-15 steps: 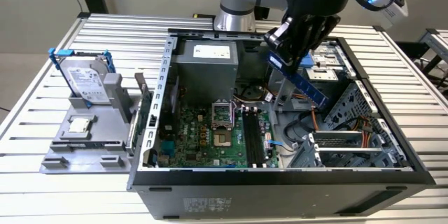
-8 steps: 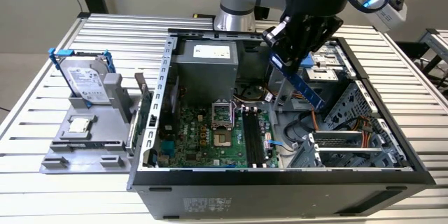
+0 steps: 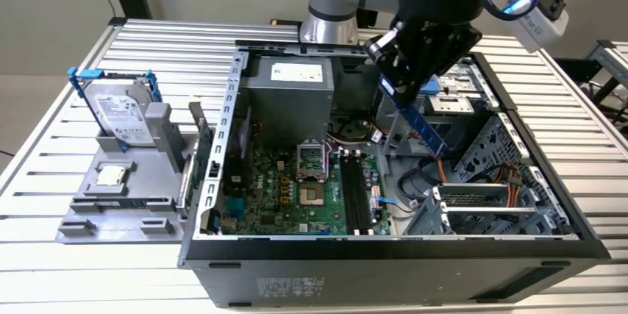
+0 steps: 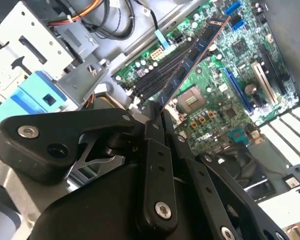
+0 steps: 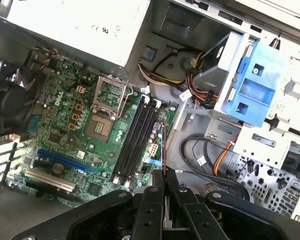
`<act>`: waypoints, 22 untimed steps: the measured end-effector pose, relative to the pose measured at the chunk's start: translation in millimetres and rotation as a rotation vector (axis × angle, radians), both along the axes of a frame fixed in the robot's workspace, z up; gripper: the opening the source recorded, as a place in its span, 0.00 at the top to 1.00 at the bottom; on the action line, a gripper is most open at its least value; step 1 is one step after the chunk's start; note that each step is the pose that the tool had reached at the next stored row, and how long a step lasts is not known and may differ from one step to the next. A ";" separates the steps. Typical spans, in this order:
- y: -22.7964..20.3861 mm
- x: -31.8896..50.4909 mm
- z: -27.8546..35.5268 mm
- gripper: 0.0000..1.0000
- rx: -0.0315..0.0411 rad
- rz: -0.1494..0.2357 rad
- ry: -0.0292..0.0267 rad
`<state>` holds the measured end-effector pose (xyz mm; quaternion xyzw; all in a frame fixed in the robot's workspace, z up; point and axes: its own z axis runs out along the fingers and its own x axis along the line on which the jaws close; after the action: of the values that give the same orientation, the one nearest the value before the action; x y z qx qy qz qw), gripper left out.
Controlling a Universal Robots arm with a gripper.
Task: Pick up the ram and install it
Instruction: 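Insert the ram into the slot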
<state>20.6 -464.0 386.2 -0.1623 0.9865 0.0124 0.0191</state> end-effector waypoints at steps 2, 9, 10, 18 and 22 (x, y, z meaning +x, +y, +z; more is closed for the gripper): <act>0.0 -0.1 -0.4 1.00 -0.0001 -0.026 0.0029; 0.0 -0.1 -3.0 1.00 0.0002 -0.123 0.0045; 0.0 -0.1 -3.7 1.00 0.0003 -0.141 0.0045; 0.7 -0.1 -8.2 1.00 0.0005 -0.208 0.0045; 0.7 -0.1 -8.5 1.00 0.0002 -0.209 0.0045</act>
<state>20.5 -463.3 377.8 -0.0586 0.9981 0.0108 0.0180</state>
